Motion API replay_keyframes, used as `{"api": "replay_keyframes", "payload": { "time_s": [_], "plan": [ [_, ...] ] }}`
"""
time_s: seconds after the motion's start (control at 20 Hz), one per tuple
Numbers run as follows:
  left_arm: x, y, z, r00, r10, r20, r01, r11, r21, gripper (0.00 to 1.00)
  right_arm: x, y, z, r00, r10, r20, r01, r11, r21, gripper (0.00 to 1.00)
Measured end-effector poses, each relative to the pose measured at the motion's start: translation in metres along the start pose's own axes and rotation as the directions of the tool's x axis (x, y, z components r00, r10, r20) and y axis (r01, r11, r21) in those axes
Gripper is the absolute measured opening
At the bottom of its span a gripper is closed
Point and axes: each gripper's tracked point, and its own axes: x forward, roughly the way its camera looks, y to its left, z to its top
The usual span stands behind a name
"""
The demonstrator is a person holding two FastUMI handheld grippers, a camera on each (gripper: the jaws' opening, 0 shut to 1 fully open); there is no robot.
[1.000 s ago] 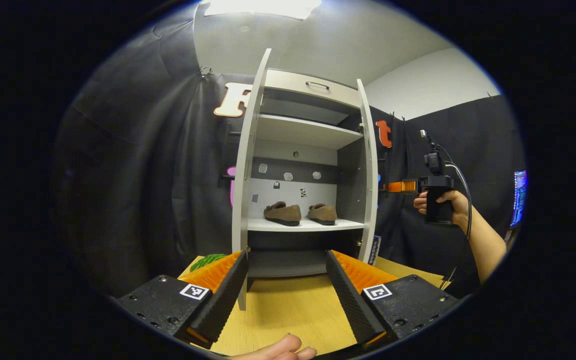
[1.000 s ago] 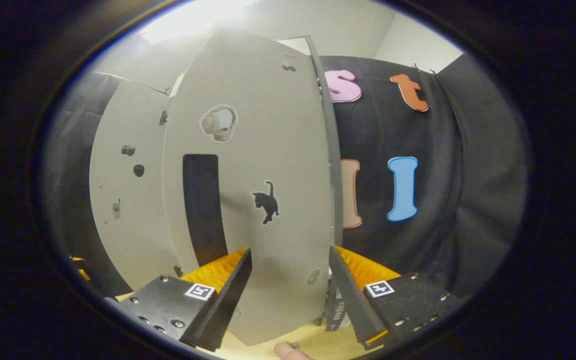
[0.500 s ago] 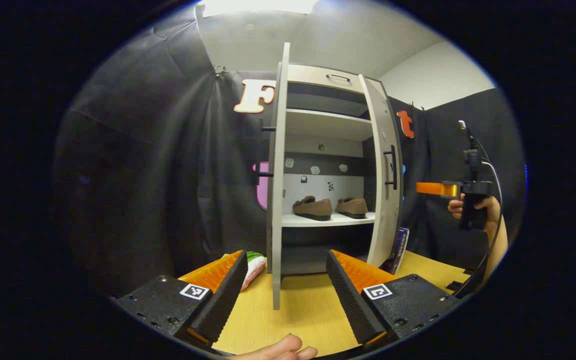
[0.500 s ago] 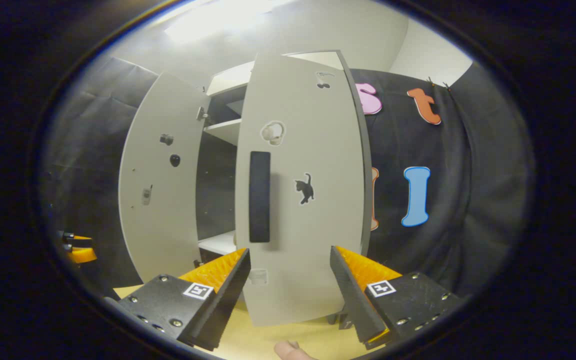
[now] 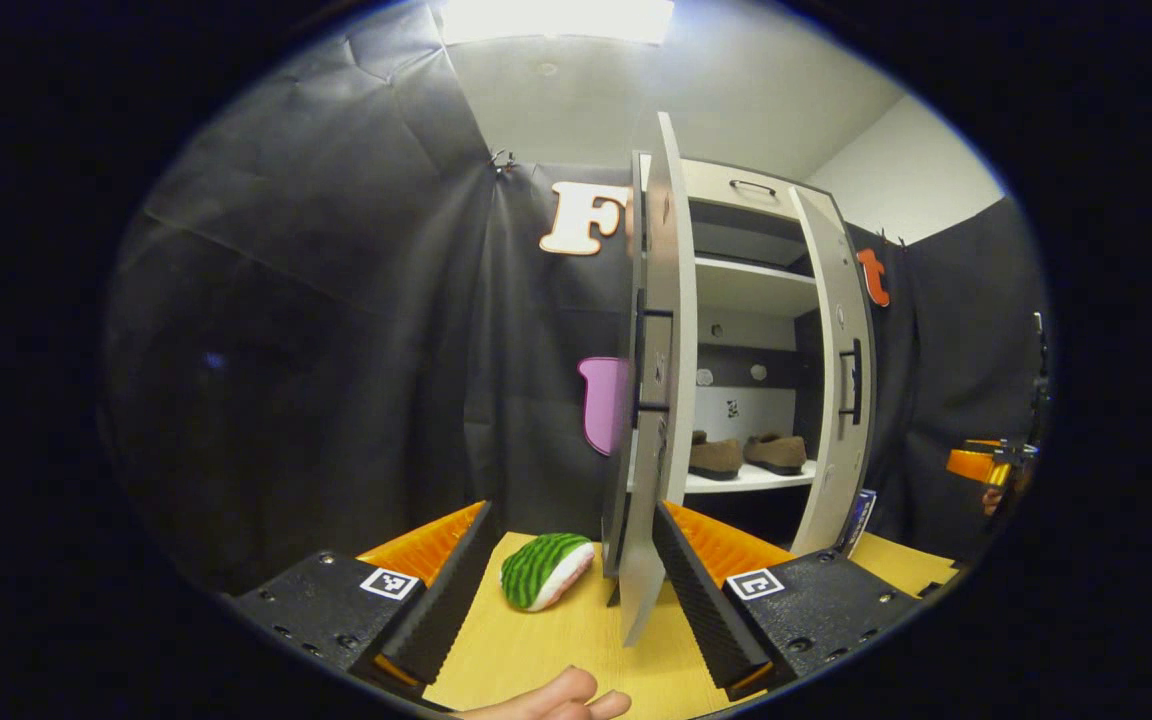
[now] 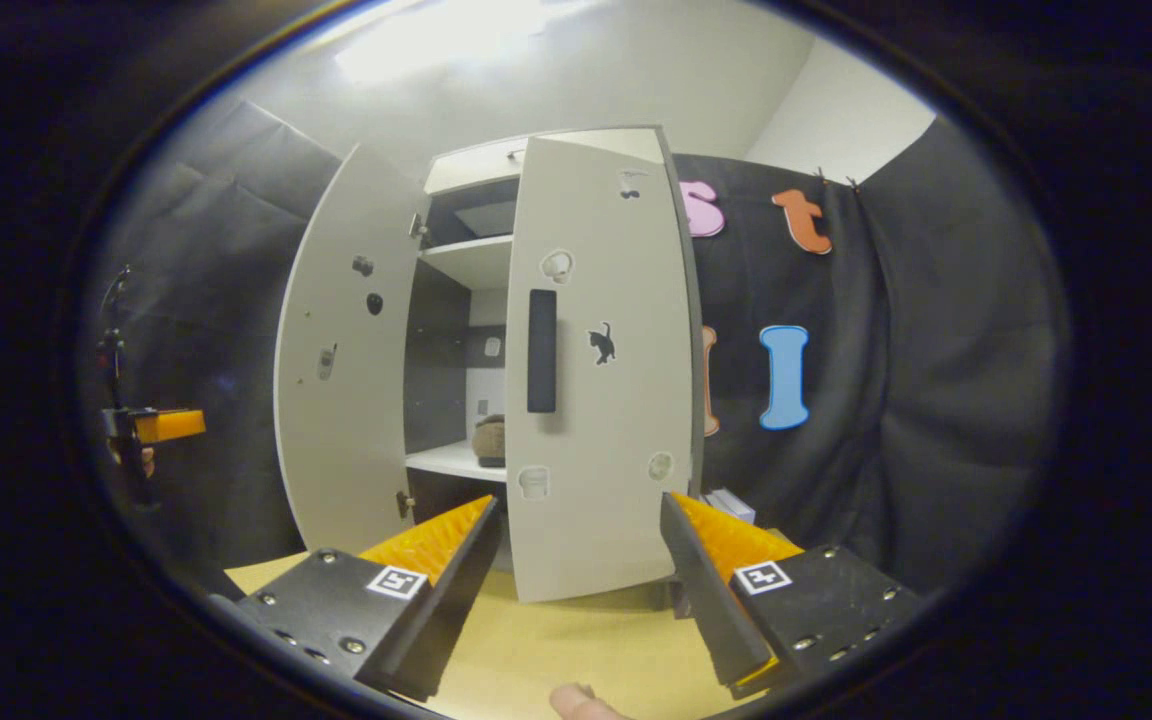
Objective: Grab one shoe with the right hand and put it into the shoe cabinet, grab the other shoe with the left hand and put it into the shoe cabinet; then close the right door with the right hand and the left door with the left hand.
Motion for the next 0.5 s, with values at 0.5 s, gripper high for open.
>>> {"api": "replay_keyframes", "payload": {
  "time_s": [0.5],
  "plan": [
    [0.096, 0.024, 0.041, 0.999, -0.036, 0.018, 0.036, 0.999, -0.034, 0.96, -0.052, -0.002, -0.006, 0.999, -0.031, 0.031, 0.031, 0.999, 0.012, 0.96]
  ]
}}
